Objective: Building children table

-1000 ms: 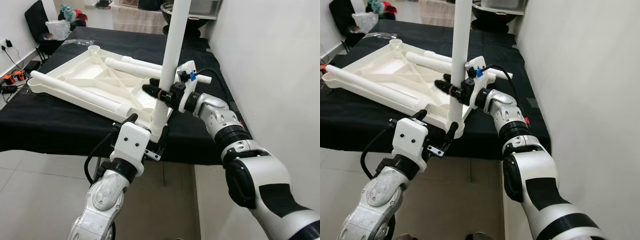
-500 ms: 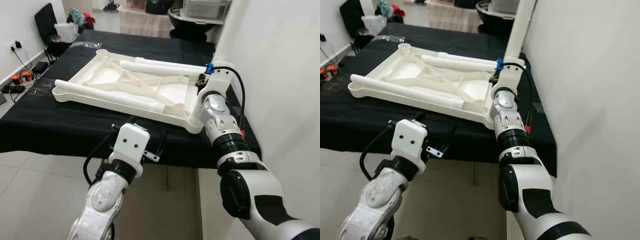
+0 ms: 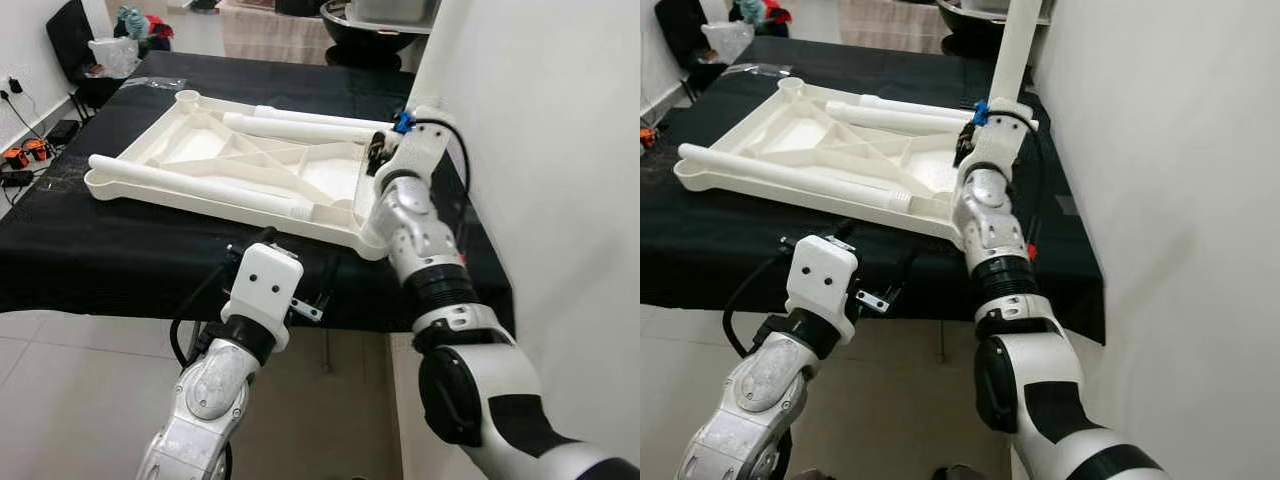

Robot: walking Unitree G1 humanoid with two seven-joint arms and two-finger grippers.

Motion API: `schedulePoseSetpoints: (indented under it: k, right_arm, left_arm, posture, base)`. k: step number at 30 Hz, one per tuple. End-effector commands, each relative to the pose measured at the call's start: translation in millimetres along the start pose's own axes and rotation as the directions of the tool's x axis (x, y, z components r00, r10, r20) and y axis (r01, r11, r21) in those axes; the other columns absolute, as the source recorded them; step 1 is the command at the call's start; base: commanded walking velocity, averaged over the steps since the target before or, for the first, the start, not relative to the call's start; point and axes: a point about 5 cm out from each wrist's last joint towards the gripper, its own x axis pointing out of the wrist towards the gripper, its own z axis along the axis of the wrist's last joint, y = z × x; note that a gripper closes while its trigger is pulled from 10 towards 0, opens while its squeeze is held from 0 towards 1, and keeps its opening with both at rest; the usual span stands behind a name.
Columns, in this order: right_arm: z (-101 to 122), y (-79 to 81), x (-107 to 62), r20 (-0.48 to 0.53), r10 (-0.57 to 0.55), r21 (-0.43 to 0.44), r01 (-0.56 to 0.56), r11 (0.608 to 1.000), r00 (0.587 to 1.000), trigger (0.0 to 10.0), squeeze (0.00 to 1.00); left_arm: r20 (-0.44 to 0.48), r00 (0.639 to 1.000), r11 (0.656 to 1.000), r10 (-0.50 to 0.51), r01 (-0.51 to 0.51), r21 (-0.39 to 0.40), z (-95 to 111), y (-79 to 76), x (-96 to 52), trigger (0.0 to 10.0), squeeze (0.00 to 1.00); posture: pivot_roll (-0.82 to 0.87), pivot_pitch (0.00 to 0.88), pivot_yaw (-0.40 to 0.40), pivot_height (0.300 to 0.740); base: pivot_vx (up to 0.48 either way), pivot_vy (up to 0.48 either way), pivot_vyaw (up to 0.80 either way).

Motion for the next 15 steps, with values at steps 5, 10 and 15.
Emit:
schedulePoseSetpoints:
  k: [5, 10, 15]
  right_arm:
    - [4, -11.9, 2.7, -0.024, 0.415, 0.05, -0.414, 0.909, 0.909, 10.0, 0.0]
    - [-15, -7.7, -16.6, -0.075, 0.789, 0.113, -0.781, 0.614, 0.609, 10.0, 0.0]
    - [-24, -2.6, -26.2, -0.102, 0.886, 0.147, -0.874, 0.463, 0.452, 10.0, 0.0]
  left_arm:
    - [-0.018, 1.0, 1.0, 0.006, -0.006, 0.001, -4, -1.5, 0.5, 10.0, 0.0]
    - [-0.016, 1.0, 1.0, 0.003, -0.003, 0.0, -4, -2.9, 0.7, 10.0, 0.0]
    - [-0.016, 1.0, 1.0, 0.003, -0.002, 0.001, -4, -3.1, 0.3, 10.0, 0.0]
  posture:
    - [0.08, 0.047, -0.114, 0.74]
    - [0.09, 0.042, -0.117, 0.74]
    - [0.1, 0.038, -0.116, 0.74]
  base:
    - [0.0, 0.0, 0.0]
    - [0.0, 0.0, 0.0]
    - [0.0, 0.0, 0.0]
